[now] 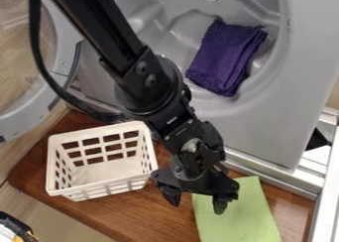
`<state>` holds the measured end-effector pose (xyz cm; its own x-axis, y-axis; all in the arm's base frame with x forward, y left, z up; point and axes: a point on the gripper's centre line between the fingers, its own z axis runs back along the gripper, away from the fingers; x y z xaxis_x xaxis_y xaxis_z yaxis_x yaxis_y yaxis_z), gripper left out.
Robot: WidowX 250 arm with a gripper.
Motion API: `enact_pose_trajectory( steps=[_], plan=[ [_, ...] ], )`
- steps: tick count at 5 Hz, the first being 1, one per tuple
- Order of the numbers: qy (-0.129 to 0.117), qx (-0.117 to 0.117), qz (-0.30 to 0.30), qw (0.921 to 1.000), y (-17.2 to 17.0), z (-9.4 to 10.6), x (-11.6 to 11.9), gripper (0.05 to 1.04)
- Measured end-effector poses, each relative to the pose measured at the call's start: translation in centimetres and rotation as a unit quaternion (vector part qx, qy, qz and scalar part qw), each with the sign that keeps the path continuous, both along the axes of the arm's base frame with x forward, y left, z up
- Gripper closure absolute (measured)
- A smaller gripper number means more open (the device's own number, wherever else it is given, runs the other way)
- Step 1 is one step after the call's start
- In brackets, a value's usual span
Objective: Put the green cloth in the bascket
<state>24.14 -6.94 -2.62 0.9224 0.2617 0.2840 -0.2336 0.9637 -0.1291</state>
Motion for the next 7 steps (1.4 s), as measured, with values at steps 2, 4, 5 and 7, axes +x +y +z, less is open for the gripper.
enact_pose_trajectory(
  steps=[2, 4, 5, 7],
  plan=[
    [0.054, 0.014, -0.037, 0.9978, -2.3, -2.3, 0.2, 0.083],
    [0.072, 0.024, -0.064, 0.995, -5.1, -4.3, 1.8, 0.083],
    [0.063, 0.049, -0.066, 0.9946, -5.2, -4.9, 2.2, 0.134],
    [0.039, 0.084, -0.06, 0.9939, -5.1, -5.2, 2.8, 0.646]
  ],
)
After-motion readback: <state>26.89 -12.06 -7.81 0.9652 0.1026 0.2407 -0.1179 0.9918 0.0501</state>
